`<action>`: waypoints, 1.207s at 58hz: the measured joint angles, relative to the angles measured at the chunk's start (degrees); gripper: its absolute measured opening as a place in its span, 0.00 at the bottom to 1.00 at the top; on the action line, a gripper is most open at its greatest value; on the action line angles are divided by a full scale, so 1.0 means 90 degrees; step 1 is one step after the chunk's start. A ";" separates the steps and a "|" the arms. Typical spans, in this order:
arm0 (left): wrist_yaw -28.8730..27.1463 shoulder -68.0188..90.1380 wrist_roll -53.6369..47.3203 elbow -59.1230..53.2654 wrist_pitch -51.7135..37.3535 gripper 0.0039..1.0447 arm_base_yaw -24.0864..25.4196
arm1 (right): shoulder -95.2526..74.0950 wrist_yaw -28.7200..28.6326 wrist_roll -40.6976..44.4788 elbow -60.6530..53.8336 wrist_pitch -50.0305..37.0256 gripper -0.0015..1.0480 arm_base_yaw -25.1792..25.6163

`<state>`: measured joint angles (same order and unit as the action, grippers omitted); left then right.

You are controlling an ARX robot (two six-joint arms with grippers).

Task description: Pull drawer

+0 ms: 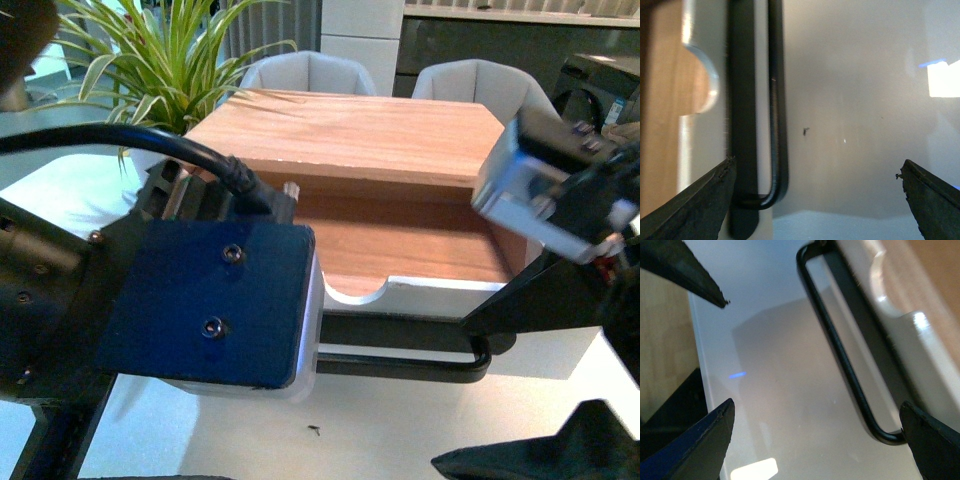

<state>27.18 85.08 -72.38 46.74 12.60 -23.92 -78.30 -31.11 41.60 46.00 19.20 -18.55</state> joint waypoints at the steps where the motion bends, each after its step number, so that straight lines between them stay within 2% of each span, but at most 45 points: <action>1: -0.0010 -0.0051 0.0058 -0.0039 -0.0087 0.93 0.0000 | 0.0075 -0.0010 -0.0058 -0.0034 -0.0049 0.91 0.0010; 15: -0.0260 -0.1073 0.1319 -0.0940 -0.1904 0.93 0.0282 | 0.1513 0.0192 -0.1341 -0.0801 -0.1328 0.91 0.0362; 21: -0.0602 -0.1600 0.2237 -0.1479 -0.3036 0.93 0.0665 | 0.2205 0.0607 -0.2069 -0.1270 -0.2013 0.91 0.0588; 26: -0.1008 -0.2397 0.3478 -0.2103 -0.3980 0.93 0.1251 | 0.2987 0.1275 -0.2827 -0.1770 -0.2701 0.91 0.0894; 32: -0.1095 -0.3337 0.4602 -0.2603 -0.4039 0.93 0.1807 | 0.3548 0.2042 -0.3548 -0.2142 -0.2997 0.91 0.1197; 34: -0.1319 -0.3942 0.5246 -0.2861 -0.3920 0.93 0.2154 | 0.3912 0.2460 -0.3954 -0.2416 -0.3101 0.91 0.1321; 43: -0.1974 -0.5323 0.6781 -0.3381 -0.3191 0.93 0.2958 | 0.4826 0.3235 -0.4651 -0.2965 -0.3232 0.91 0.1345; 50: -0.2050 -0.5858 0.7621 -0.3694 -0.3009 0.93 0.3082 | 0.5331 0.3830 -0.5066 -0.3291 -0.3364 0.91 0.1270; 60: -0.2074 -0.5897 0.7885 -0.3694 -0.3014 0.93 0.3087 | 0.5372 0.3864 -0.5270 -0.3300 -0.3371 0.91 0.1273; 63: -0.2572 -0.5943 0.7919 -0.3815 -0.3344 0.86 0.2892 | 0.5377 0.3961 -0.5255 -0.3317 -0.3422 0.90 0.1265; 65: -0.2900 -0.6023 0.7961 -0.3927 -0.3507 0.79 0.2778 | 0.5438 0.4158 -0.5059 -0.3427 -0.3660 0.83 0.1258; 70: -0.2982 -0.6251 0.7980 -0.4155 -0.3541 0.64 0.2686 | 0.5634 0.4146 -0.4845 -0.3687 -0.3764 0.69 0.1331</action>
<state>0.34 28.82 -0.56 9.34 -19.27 0.25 -27.59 6.20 -2.00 12.82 -14.68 -6.57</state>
